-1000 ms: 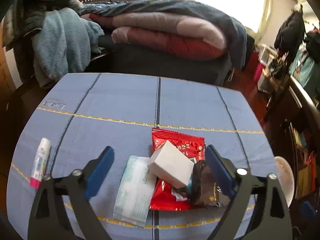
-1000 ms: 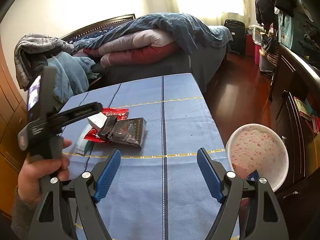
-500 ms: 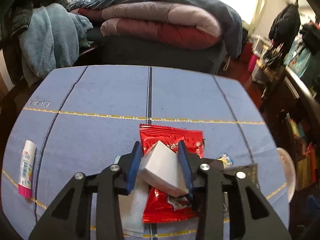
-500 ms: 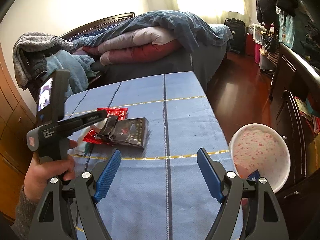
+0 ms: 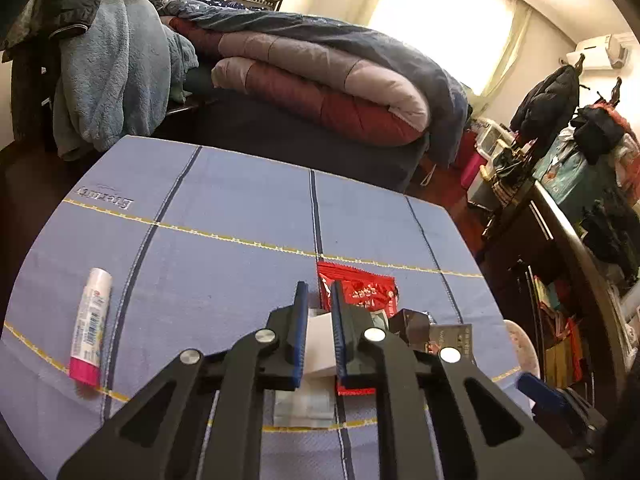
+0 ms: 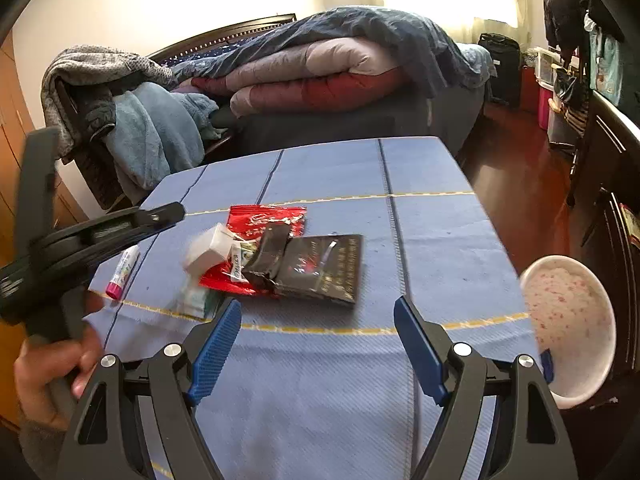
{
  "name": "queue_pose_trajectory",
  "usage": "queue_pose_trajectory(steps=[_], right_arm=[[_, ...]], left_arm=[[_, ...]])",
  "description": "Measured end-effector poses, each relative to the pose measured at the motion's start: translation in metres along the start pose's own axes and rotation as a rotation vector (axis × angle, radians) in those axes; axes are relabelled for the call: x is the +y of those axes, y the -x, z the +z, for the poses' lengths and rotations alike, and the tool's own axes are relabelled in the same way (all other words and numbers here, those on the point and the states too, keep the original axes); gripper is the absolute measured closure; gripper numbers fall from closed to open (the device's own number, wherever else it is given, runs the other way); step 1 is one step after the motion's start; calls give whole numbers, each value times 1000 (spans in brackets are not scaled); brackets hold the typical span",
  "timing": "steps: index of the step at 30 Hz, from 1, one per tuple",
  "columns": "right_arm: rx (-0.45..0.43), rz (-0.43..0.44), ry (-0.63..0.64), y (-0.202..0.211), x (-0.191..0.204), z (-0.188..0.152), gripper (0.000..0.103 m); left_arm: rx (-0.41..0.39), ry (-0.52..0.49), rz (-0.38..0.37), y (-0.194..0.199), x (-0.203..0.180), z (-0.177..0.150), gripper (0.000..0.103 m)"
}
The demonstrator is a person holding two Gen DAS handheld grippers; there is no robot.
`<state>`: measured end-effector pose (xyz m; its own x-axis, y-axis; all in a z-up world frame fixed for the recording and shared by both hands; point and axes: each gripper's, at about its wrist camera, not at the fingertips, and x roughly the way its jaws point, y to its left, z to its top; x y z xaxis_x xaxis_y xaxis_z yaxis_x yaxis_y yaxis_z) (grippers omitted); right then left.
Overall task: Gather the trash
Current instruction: 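Grasp the white foam block with the left tool, then grasp the black cigarette pack with the right tool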
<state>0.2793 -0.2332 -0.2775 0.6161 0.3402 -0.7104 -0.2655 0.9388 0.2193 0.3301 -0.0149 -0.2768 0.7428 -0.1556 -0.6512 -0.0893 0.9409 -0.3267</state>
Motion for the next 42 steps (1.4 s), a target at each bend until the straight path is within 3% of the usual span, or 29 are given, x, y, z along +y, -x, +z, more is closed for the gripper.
queue_pose_trajectory(steps=[3,5,6,8,13,21,22,23,34,42], right_arm=[[12,2,-7,-12,4,5,25],[12,8,-12,-15,6,6,25],[10,10,-13,-15,6,6,25],[6,10,-12,-14,7,7,25],[12,4,-11,-13,7,5,25],[11,-2,-5,-14,7,5,25],[14,-5,-5,-15,7,4,25],[16,-6,-5,-17,6,4,25],[36,-10,-12,-40,13,12,24],[28,-50,-15,-63,26,22,11]], left_arm=[[5,-5,-22,3,2,0,94],[15,-10,-33,2,2,-1,91],[25,-18,-45,0,2,-2,79],[32,-14,-41,-4,3,-4,36],[21,-28,26,-8,-1,-8,17],[81,0,72,-35,-5,-20,19],[84,6,68,-36,-4,-21,29],[89,6,65,-38,-3,-21,47],[18,25,80,-11,13,-13,46],[-1,26,73,3,21,-6,46]])
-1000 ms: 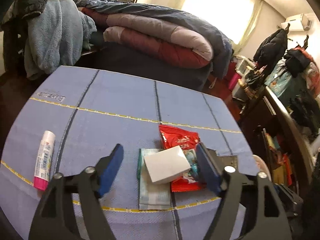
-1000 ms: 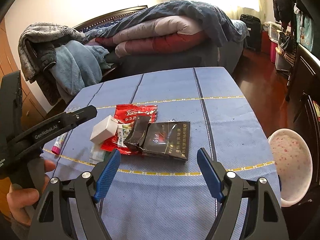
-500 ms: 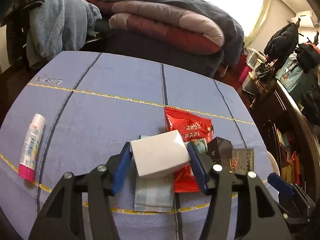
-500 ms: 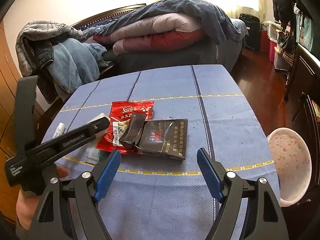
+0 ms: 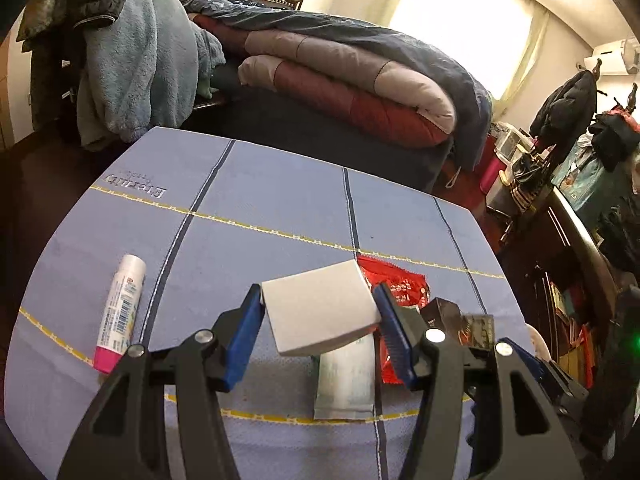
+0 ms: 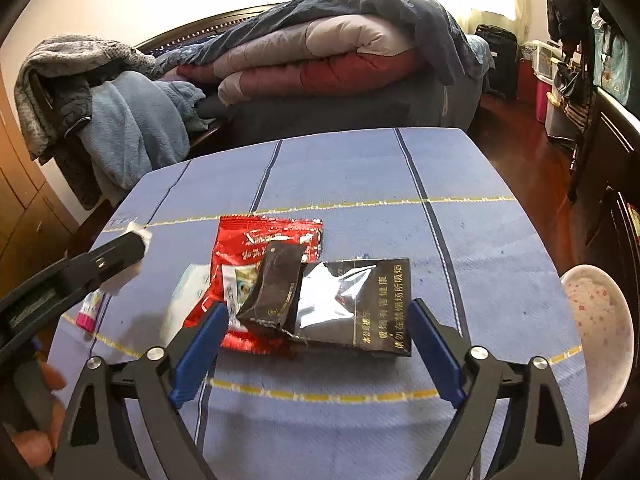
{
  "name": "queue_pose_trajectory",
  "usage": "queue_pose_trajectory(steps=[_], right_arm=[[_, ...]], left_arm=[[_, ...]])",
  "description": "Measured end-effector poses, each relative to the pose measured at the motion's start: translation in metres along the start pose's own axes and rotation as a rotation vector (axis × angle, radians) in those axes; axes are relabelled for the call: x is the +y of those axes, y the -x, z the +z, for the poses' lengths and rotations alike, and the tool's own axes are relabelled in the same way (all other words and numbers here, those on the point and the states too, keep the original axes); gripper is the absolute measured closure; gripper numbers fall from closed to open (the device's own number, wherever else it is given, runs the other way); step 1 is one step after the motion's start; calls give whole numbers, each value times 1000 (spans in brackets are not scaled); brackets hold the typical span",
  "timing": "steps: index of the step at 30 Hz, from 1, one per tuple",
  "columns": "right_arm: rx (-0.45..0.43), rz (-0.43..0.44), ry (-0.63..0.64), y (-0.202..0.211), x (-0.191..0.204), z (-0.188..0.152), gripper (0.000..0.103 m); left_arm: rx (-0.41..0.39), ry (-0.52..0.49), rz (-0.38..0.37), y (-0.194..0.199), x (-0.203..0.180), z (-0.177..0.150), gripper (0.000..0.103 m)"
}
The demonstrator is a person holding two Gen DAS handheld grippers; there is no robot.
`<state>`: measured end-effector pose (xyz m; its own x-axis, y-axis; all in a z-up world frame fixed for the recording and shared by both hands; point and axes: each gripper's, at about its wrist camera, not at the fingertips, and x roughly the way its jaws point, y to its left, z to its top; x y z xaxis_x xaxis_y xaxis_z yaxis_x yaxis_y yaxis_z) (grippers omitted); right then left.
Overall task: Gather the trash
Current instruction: 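Grasp the black cigarette pack with the right tool, then carry the block and pack over the wastebasket and open both tools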
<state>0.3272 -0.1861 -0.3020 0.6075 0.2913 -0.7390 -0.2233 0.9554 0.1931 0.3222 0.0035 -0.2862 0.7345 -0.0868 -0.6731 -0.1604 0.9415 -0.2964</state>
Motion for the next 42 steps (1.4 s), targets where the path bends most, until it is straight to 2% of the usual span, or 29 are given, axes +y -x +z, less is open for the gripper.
queue_pose_trajectory(steps=[4,8,11,13,28,42], right_arm=[[-1,-63,1,-8,3,2,9],[9,-87,-6,-14,-1,3,8],[10,-74,-16,-15,-5,3,16],[3,-58,-25,-11,-8,2,18],[-73,10,-74,57,-29,-9,18],[-126,4,-152,109,-81,-31,18]], left_arm=[[-9,-3,-7,4,0,1,46],[-11,-4,-18,6,0,1,46],[-11,-5,-22,6,0,2,46],[-11,-6,-26,6,-1,1,46],[-39,-58,-76,34,-29,-3,46],[-47,-171,-160,54,-98,-18,46]])
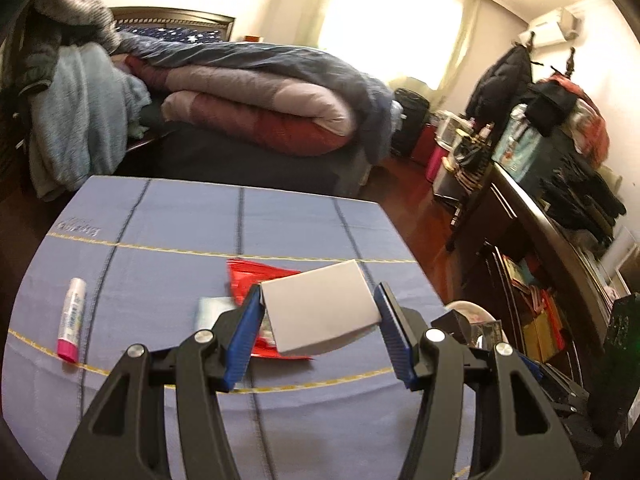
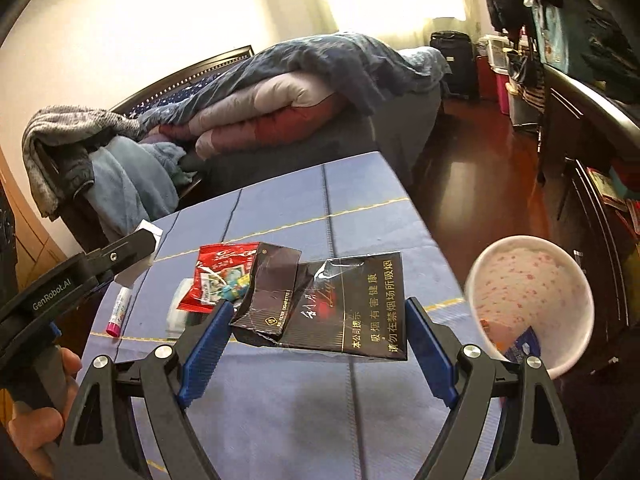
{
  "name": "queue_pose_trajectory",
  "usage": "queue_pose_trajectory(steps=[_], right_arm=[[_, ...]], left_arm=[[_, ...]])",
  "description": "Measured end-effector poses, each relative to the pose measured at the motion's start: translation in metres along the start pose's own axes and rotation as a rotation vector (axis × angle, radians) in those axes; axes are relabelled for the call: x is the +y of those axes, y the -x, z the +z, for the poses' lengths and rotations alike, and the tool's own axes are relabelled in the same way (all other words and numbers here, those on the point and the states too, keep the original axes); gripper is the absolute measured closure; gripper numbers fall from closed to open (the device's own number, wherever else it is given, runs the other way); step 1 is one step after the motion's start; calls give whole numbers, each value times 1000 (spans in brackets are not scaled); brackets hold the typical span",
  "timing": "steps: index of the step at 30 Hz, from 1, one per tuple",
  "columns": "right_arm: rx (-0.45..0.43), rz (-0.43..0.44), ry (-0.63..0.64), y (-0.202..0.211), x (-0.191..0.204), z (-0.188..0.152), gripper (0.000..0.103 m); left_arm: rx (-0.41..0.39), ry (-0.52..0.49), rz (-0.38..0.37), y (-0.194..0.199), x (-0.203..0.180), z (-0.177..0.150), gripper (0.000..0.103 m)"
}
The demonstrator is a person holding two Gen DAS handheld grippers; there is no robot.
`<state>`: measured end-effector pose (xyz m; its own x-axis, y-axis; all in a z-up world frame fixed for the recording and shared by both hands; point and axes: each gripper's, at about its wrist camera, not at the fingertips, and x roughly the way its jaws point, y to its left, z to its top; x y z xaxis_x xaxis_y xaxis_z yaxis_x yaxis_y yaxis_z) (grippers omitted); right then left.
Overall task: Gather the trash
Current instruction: 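Carry the block and pack over the wastebasket and open both tools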
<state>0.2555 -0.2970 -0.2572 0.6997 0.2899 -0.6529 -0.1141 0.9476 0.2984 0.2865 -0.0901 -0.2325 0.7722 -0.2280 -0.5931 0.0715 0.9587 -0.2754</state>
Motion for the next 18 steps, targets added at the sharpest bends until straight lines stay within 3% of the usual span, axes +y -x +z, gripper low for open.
queue_pose_trajectory(steps=[18], right_arm=[[-92,-144,-145,48,-108,-2,18]], left_arm=[[25,-170,-112,-31,-113,-5,46]])
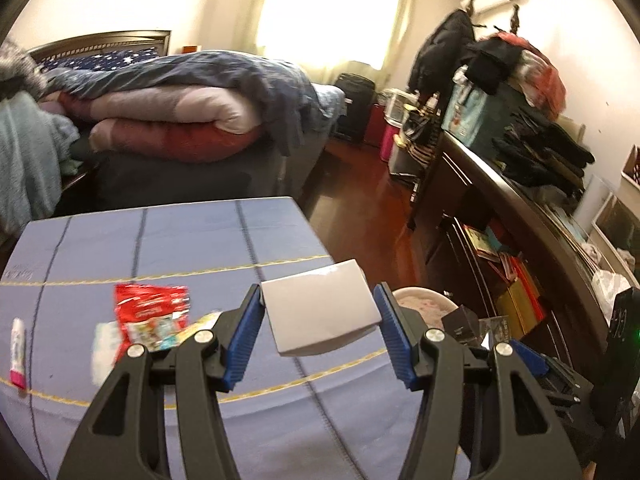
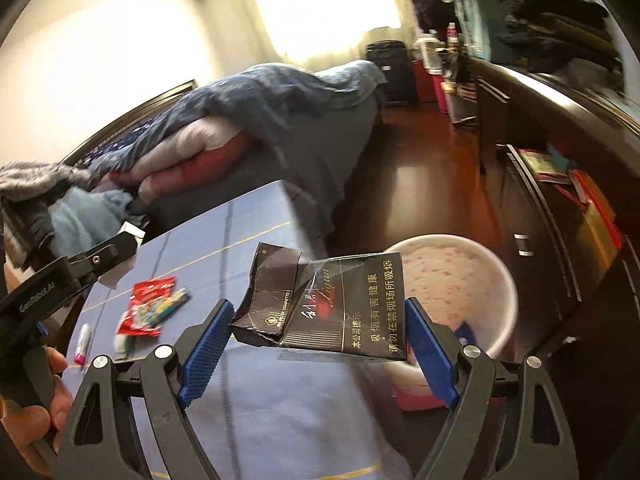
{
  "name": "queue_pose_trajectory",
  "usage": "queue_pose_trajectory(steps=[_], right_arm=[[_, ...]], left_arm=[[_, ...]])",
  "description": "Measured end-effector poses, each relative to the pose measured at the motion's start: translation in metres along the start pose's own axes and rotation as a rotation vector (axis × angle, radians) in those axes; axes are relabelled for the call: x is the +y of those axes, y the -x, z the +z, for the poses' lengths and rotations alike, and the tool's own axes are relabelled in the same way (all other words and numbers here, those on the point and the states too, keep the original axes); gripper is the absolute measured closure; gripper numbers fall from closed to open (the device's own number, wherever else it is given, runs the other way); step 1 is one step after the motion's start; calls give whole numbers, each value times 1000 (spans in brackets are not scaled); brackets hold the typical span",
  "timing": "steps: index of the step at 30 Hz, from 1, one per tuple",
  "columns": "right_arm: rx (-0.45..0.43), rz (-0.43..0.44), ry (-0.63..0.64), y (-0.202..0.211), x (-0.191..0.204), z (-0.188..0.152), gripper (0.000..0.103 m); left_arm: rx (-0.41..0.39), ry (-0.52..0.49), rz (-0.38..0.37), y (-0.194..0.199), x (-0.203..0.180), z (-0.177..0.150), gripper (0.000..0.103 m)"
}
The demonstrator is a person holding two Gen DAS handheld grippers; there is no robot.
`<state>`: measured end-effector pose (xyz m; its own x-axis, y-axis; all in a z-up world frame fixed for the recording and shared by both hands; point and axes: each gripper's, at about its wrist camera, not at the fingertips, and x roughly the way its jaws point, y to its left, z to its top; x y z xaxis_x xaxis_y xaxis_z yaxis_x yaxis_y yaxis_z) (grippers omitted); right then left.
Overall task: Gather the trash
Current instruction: 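Carry the block and pack over the wastebasket and open both tools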
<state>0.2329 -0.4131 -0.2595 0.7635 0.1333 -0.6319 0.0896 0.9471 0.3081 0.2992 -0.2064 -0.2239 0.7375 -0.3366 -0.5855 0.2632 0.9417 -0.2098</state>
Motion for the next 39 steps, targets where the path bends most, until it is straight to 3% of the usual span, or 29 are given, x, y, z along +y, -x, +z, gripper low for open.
queue_pose_trajectory(steps=[19,32,39], right_arm=[[-23,-157,-116,-6,-108,6,18],[15,-214,-90,-46,-124,5,18],[29,-255,-51,-68,-128,7,14]], left_arm=[[96,-184,-136,-94,-126,-3,46],[187,-174,-182,-148,-152,-3,44],[206,-121,-223,-160,-148,6,28]])
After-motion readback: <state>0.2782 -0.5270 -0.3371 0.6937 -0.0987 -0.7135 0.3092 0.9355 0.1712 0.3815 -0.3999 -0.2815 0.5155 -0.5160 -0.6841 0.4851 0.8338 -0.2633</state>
